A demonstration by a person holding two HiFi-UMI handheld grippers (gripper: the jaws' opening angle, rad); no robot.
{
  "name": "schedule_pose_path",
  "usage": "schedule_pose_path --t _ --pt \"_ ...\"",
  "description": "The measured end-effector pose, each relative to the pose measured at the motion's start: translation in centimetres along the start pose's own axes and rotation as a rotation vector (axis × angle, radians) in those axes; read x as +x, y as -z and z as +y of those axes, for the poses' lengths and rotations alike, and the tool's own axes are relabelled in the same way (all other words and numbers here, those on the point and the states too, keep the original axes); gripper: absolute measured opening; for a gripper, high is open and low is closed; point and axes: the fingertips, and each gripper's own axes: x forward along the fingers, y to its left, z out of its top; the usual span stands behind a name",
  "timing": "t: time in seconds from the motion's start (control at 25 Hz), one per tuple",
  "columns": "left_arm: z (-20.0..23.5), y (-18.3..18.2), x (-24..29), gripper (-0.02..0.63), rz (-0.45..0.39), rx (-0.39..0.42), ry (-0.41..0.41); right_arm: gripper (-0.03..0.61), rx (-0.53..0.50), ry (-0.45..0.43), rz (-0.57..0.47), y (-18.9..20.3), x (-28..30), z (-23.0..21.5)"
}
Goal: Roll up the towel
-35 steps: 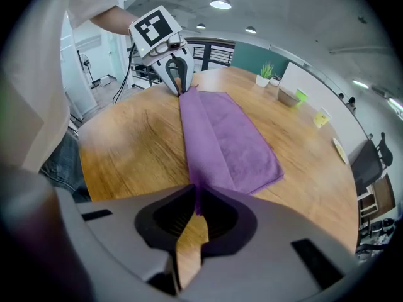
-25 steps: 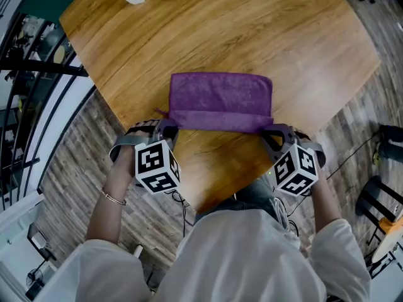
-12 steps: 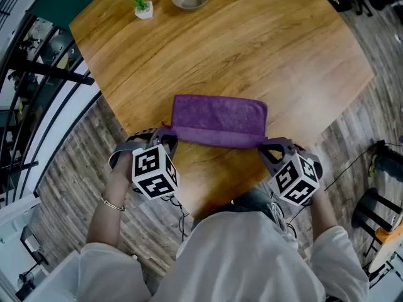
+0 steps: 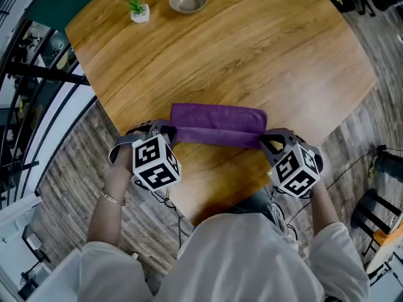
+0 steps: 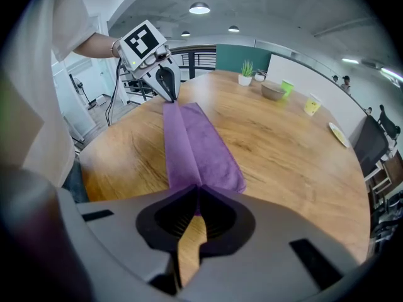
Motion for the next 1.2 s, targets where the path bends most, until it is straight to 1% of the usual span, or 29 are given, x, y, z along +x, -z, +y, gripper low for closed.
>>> schedule_pose_path --t 0.24,0.44,0.64,0.8,0.92,1.04,1.12,1.2 --pt "0.9 0.0 1.5 0.015 0.033 -0.010 0.007 0.021 0.004 -0.006 0.013 0.2 1.4 -1.1" --pt "1.1 0.0 2.2 0.015 0.045 0.009 -0.003 0.028 0.014 0.008 0.008 0.4 1.9 -1.6" --pt "1.4 -0.1 1.8 0.020 0.005 -0.021 -0.015 0.044 0.034 0.036 -0.009 0.3 1.3 -1.9" --pt "1.6 0.2 0.5 0.035 -0.023 -0.048 -0.043 0.054 0.044 0.076 -0.030 0.2 -0.1 -2.3" --pt "1.2 0.4 -1.1 0.056 -0.044 -0.059 -0.057 0.060 0.038 0.093 -0.048 -0.1 -1.4 -1.7" --pt "-0.4 0.0 -2.5 0.082 -0.072 -0.029 -0.054 0.060 0.010 0.094 -0.049 -0.1 -2.2 -0.3" --pt "-2.1 -0.4 -2.6 0.096 -0.081 0.009 -0.037 0.061 -0.014 0.084 -0.041 0.2 -2.1 1.1" --pt "-3.3 -0.5 -2.2 0.097 -0.078 0.049 -0.028 0.060 -0.046 0.072 -0.022 0.6 -1.6 2.5"
